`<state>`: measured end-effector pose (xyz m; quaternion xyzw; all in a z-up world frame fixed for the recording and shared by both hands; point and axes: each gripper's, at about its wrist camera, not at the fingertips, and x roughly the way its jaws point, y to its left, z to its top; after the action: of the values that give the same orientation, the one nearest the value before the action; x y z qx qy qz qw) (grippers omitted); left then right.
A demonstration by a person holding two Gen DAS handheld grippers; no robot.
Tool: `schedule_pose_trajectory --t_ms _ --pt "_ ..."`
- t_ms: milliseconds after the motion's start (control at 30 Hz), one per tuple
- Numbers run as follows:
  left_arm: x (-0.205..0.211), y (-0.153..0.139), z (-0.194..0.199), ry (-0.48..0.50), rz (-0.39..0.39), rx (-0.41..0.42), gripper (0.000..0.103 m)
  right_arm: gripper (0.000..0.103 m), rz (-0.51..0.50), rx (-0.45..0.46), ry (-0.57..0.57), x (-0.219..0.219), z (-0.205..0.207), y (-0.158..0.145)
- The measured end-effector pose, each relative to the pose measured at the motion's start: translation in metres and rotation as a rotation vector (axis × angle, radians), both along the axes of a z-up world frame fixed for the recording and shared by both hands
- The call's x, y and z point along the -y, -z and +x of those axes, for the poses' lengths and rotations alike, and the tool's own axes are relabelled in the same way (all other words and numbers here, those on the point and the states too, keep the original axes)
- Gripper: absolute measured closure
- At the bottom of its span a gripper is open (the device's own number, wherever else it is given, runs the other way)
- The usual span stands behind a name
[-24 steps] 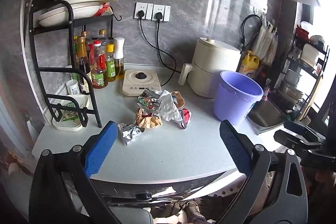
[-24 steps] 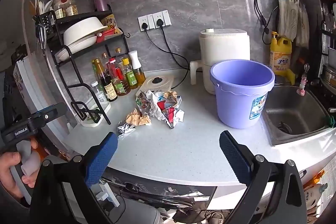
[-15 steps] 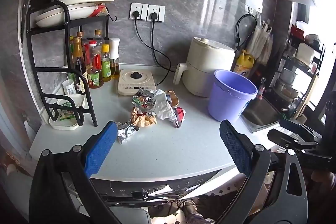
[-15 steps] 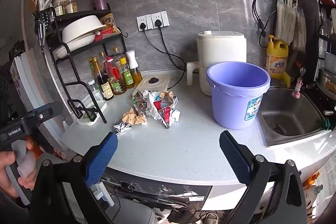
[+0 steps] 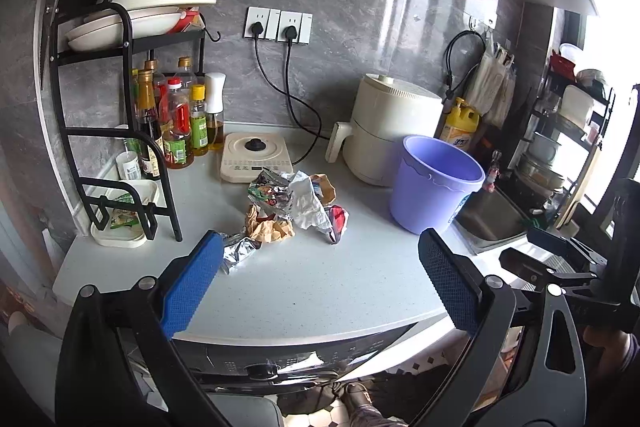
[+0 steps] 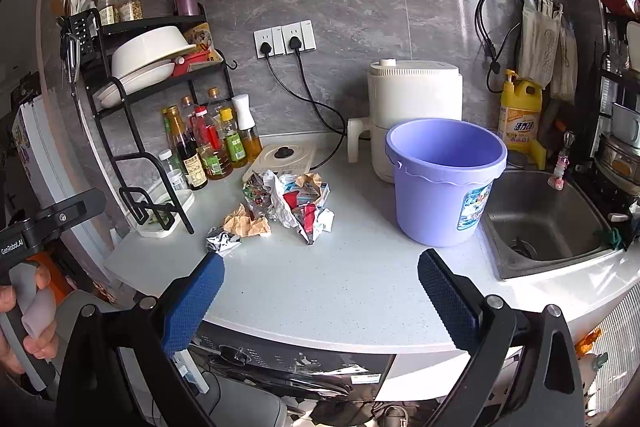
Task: Collect trash
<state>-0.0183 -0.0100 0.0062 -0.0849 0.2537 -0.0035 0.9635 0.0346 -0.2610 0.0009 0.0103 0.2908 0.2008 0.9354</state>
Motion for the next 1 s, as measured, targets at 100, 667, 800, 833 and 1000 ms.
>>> schedule_pose_trajectory --t_ms 100,667,800,833,1000 --pt "0.0 -0.001 0.0 -0.018 0.009 0.005 0.006 0.008 -0.002 -0.002 0.005 0.0 0.001 0.0" --pt "-0.013 -0.001 0.003 -0.03 0.003 -0.011 0.006 0.008 -0.012 -0.01 0.007 -0.01 0.002 0.001" --pt "-0.015 -0.001 0.003 -0.03 -0.009 -0.01 0.006 0.008 -0.014 -0.009 0.007 -0.01 0.001 0.001" --pt "-0.014 -0.001 0.003 -0.03 -0.007 -0.009 0.006 0.008 -0.012 -0.009 0.008 -0.011 0.001 0.001" --pt "-0.013 -0.002 0.004 -0.021 -0.003 -0.013 0.006 0.008 -0.008 -0.004 0.011 -0.01 0.001 0.0"
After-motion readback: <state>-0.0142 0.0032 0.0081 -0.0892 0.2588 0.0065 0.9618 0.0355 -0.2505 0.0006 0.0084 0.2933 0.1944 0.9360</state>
